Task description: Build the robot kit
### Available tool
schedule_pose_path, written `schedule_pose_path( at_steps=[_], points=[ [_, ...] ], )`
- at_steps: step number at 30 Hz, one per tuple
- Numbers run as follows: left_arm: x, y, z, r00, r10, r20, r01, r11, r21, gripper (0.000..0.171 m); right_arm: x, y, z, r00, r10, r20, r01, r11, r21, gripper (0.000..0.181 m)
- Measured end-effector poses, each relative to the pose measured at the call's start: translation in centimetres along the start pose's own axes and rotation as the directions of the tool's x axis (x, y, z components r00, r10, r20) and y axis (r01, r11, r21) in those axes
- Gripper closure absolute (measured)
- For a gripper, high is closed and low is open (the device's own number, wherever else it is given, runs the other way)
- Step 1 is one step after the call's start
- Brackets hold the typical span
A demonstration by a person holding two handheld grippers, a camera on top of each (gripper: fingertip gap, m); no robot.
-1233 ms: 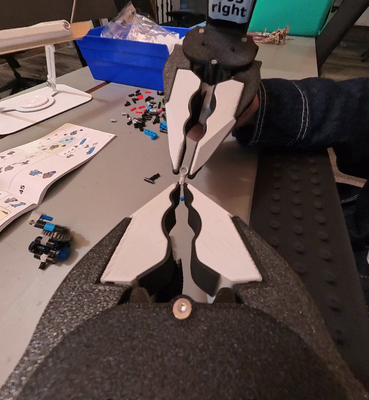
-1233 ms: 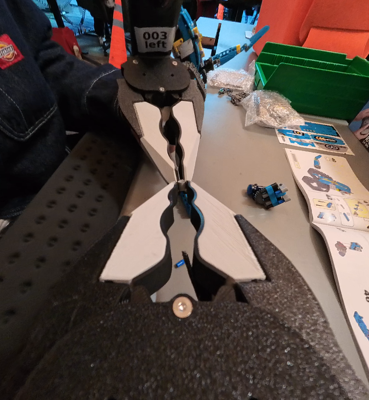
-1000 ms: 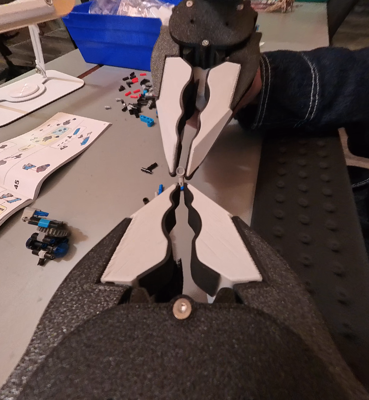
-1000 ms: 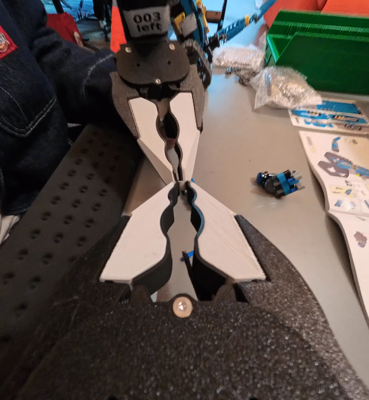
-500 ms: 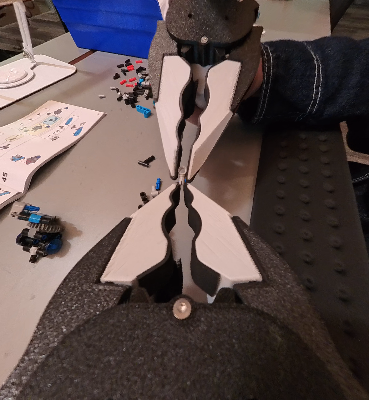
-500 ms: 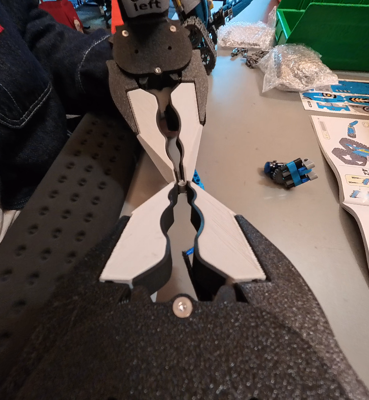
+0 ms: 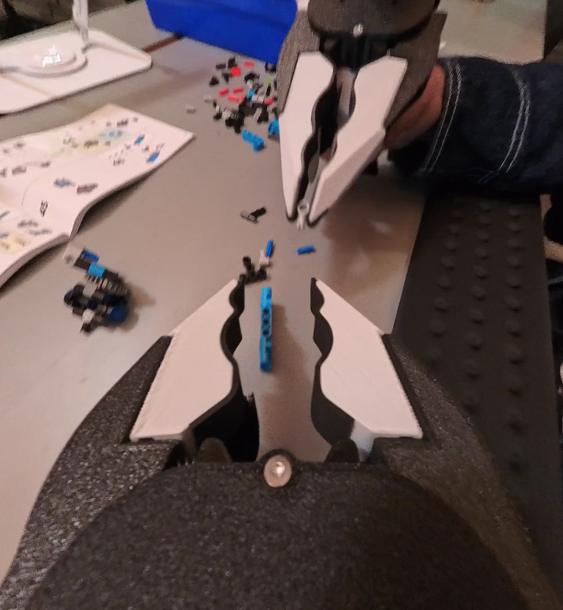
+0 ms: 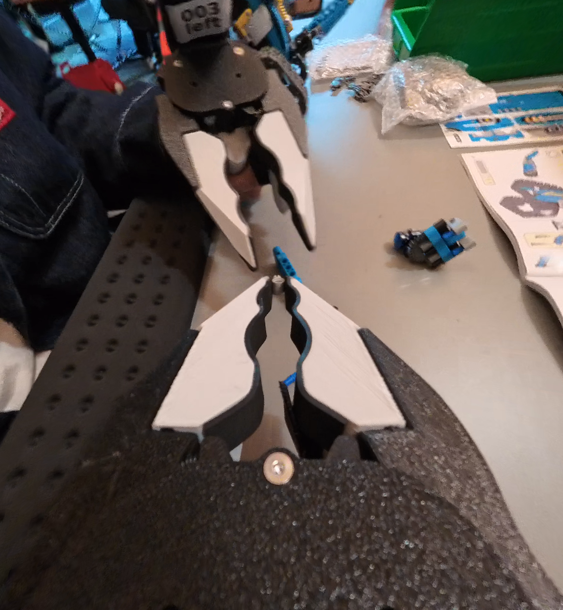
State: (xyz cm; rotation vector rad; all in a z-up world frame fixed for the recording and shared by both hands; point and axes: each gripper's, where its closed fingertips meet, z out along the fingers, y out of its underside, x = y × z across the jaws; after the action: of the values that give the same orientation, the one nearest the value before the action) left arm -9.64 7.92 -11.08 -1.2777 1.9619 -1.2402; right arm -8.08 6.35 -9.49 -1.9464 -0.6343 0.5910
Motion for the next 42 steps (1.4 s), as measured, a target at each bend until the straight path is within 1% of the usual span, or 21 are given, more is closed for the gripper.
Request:
schedule_pose_path(
  at_steps=[2,4,6,8,9,11,12,13,15,16,17,20,22,26,29,32,36,39,40,42],
  points=[
    [-0.5,2.0,-0.6,0.999,0.015,0.042,-0.011,0.996,-0.086,0.130,0.7,0.5,0.0,0.997,0.077,-0.003,-0.077,0.997,0.000,0.175],
    [-0.7,3.4,-0.1,0.997,0.027,0.070,-0.017,0.990,-0.138,0.129,1.0,1.2,0.4,0.993,0.118,0.004,-0.118,0.993,-0.027,0.175],
    [-1.1,3.7,0.9,0.994,0.050,0.094,-0.032,0.983,-0.181,0.129,1.1,1.9,1.0,0.991,0.137,0.006,-0.136,0.989,-0.061,0.175],
    [-1.1,3.7,1.8,0.996,0.037,0.078,-0.021,0.979,-0.202,0.133,0.9,2.1,1.4,0.989,0.145,0.019,-0.143,0.987,-0.070,0.175],
    [-1.2,3.9,2.2,0.997,0.035,0.073,-0.018,0.975,-0.223,0.138,0.8,2.0,1.5,0.988,0.152,0.028,-0.150,0.987,-0.059,0.175],
    [-1.4,4.2,2.8,0.996,0.061,0.061,-0.043,0.964,-0.263,0.164,0.9,1.7,1.3,0.986,0.163,0.025,-0.162,0.986,-0.035,0.175],
    [-1.3,3.8,3.1,0.996,0.074,0.055,-0.058,0.967,-0.249,0.164,1.0,1.5,1.1,0.985,0.171,0.023,-0.170,0.985,-0.023,0.175],
    [-1.0,2.7,3.0,0.996,0.078,0.039,-0.069,0.979,-0.193,0.164,1.0,1.2,0.9,0.983,0.181,0.024,-0.181,0.983,-0.002,0.175],
    [0.8,-0.7,1.8,0.997,0.032,-0.070,-0.033,0.999,-0.002,0.164,0.8,-0.1,0.4,0.980,0.193,0.048,-0.196,0.978,0.069,0.175],
    [1.1,-1.9,1.0,0.994,-0.003,-0.106,0.010,0.997,0.071,0.164,0.7,-1.0,0.0,0.978,0.195,0.070,-0.202,0.972,0.119,0.175],
    [1.1,-2.7,0.3,0.992,-0.029,-0.125,0.044,0.992,0.121,0.164,0.4,-1.9,-0.4,0.975,0.198,0.098,-0.212,0.964,0.162,0.175],
    [1.4,-3.7,-0.7,0.976,-0.087,-0.198,0.124,0.975,0.183,0.164,0.0,-3.3,-0.8,0.968,0.202,0.149,-0.232,0.946,0.226,0.175],
    [1.4,-3.3,-0.6,0.977,-0.088,-0.194,0.121,0.978,0.168,0.164,-0.7,-3.9,-0.7,0.967,0.184,0.178,-0.223,0.946,0.236,0.175],
    [2.1,-2.4,-0.1,0.976,-0.058,-0.212,0.085,0.989,0.118,0.164,-1.3,-3.0,0.3,0.973,0.155,0.170,-0.183,0.969,0.163,0.175],
    [2.3,-1.9,0.1,0.972,-0.067,-0.226,0.090,0.992,0.093,0.164,-1.4,-2.4,0.5,0.974,0.152,0.167,-0.174,0.977,0.126,0.175],
    [2.8,-1.8,0.1,0.968,-0.052,-0.246,0.076,0.993,0.090,0.165,-2.0,-2.3,0.8,0.971,0.144,0.190,-0.168,0.979,0.116,0.175],
    [2.8,-0.4,0.9,0.981,0.004,-0.195,0.000,1.000,0.021,0.165,-2.1,-0.4,1.5,0.985,0.099,0.145,-0.098,0.995,-0.009,0.175],
    [2.3,0.1,1.4,0.990,0.097,-0.105,-0.100,0.995,-0.019,0.165,-1.7,0.4,1.7,0.995,0.042,0.088,-0.034,0.995,-0.096,0.175],
    [2.1,0.1,1.5,0.988,0.133,-0.076,-0.136,0.990,-0.037,0.165,-1.6,0.4,1.6,0.998,0.000,0.064,0.008,0.992,-0.127,0.175],
    [1.8,0.2,1.6,0.986,0.162,-0.033,-0.164,0.983,-0.085,0.165,-1.4,0.4,1.4,0.998,-0.055,0.034,0.060,0.982,-0.178,0.175]
  ],
)
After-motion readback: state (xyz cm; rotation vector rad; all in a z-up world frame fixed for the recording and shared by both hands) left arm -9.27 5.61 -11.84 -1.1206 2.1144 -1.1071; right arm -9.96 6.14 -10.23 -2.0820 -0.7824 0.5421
